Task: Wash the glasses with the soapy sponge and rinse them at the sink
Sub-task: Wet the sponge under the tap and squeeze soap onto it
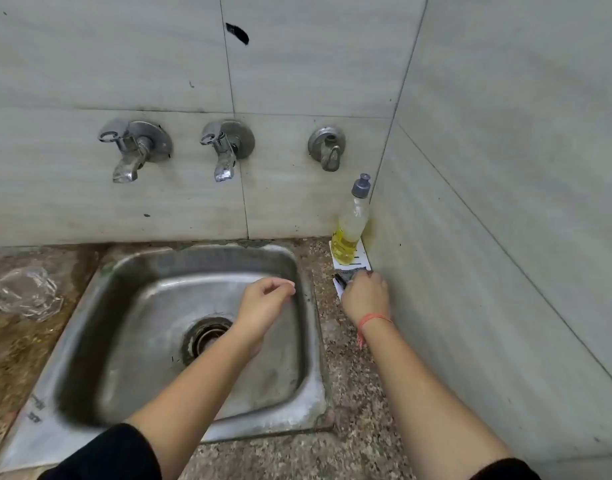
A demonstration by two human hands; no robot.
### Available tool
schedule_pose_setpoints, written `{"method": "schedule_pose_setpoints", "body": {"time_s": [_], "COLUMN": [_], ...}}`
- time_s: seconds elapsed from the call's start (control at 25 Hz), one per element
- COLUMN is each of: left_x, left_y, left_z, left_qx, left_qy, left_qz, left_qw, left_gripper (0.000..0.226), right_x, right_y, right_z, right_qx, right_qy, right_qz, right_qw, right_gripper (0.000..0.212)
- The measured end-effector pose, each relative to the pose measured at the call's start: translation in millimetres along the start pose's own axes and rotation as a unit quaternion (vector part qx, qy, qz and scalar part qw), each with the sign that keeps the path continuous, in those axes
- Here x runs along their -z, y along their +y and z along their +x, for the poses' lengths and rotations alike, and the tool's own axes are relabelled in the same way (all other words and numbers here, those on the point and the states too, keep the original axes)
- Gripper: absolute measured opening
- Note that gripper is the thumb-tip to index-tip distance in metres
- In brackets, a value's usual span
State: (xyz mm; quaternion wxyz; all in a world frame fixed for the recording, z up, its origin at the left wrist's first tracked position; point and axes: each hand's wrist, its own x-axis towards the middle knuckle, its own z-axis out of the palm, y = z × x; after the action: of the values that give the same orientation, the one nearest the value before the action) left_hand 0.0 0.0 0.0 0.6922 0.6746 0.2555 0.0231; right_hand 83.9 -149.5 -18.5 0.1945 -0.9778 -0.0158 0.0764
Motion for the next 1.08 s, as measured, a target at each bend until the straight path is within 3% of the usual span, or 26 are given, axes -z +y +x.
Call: {"method": "schedule_pose_setpoints", "body": {"time_s": [0.08,0.24,0.32,0.48,0.6,0.68,0.8,0.92,1.08], "left_x": [-2,-6,-7,-4,2,10,32,63,99], "left_y": [0,-10,-11,-12,-13,-11,0,26,76], "left_z": [7,16,20,23,20,17,13,10,25], "left_qx": [0.019,0.046,0.048,0.048,0.044,0.040,0.029,-0.019,-0.130], "left_qy": [0.004,0.005,0.009,0.018,0.025,0.034,0.055,0.070,0.068], "left_qz": [-0.009,-0.019,-0.021,-0.037,-0.047,-0.056,-0.073,-0.076,-0.059], "left_qw": [1.000,0.999,0.999,0.998,0.998,0.997,0.995,0.994,0.987], "left_gripper": [0.013,0.013,0.015,0.012,0.011,0.013,0.013,0.013,0.022], "right_x": [4,-8,-22,-39,-28,-18,-3,10,29], "right_y": [2,11,12,13,14,10,-6,-33,-82], "right_z": [9,24,23,19,15,14,9,6,4], "right_qx": [0.013,0.026,0.031,0.064,0.063,0.038,-0.030,-0.046,-0.024], "right_qy": [0.039,0.013,0.037,0.149,0.159,0.131,0.082,0.031,-0.036], "right_qz": [-0.047,-0.131,-0.163,-0.128,-0.101,-0.046,0.169,0.339,0.537], "right_qw": [0.998,0.991,0.985,0.978,0.980,0.990,0.982,0.939,0.843], "right_gripper": [0.036,0.034,0.037,0.037,0.054,0.062,0.051,0.035,0.024]}}
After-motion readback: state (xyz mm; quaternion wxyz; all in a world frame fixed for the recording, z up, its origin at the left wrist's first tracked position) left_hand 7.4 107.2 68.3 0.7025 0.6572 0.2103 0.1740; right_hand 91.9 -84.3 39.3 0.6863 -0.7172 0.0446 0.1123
